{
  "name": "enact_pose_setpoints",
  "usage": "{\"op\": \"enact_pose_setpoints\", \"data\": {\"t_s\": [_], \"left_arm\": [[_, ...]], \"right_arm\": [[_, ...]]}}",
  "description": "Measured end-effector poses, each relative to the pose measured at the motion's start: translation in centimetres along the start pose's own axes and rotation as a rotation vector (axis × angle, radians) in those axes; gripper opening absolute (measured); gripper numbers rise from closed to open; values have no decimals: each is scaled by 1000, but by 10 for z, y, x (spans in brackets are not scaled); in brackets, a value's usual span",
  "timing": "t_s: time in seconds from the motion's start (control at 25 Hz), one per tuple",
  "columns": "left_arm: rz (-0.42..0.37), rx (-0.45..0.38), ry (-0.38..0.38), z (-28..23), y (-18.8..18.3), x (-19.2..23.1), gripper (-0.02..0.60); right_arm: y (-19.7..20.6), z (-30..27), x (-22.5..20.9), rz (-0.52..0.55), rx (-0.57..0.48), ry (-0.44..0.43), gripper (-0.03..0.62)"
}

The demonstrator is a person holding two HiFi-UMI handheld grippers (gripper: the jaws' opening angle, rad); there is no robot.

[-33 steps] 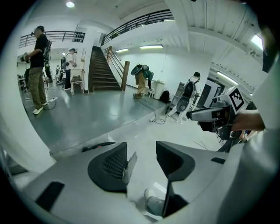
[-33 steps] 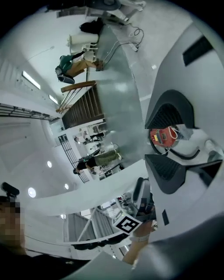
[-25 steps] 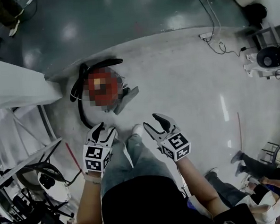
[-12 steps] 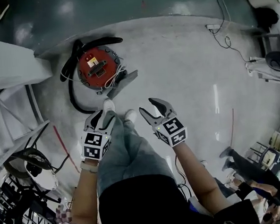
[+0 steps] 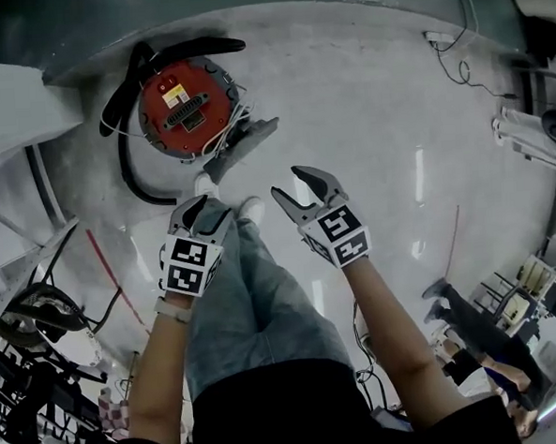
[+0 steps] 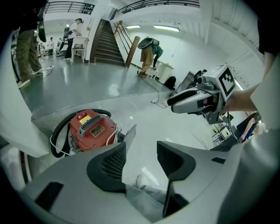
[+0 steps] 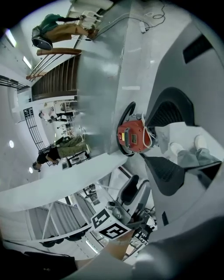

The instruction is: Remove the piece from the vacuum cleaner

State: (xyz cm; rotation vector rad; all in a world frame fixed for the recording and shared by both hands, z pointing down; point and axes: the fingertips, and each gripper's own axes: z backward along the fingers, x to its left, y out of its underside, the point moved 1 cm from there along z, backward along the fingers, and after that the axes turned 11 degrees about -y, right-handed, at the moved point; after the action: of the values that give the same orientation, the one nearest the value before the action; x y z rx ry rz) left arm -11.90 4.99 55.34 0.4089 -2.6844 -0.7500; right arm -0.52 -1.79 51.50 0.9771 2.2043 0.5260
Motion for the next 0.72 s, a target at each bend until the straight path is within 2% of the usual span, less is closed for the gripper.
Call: {"op": "enact_pose_setpoints", "data": {"t_s": [0.2, 0.4, 0.56, 0.72], "left_arm": [[35, 29, 18, -43, 17, 14, 219], [39, 65, 8, -82, 37, 23, 221], [29, 111, 44, -106, 49, 18, 227], [20, 118, 36, -131, 57, 22, 227]], "right_arm": [[15, -40, -27, 20, 59, -22, 232], [27, -76, -48, 58, 105, -28, 236], [40, -102, -61, 103, 147, -35, 242], [56, -128, -74, 128, 179, -51, 245]]}}
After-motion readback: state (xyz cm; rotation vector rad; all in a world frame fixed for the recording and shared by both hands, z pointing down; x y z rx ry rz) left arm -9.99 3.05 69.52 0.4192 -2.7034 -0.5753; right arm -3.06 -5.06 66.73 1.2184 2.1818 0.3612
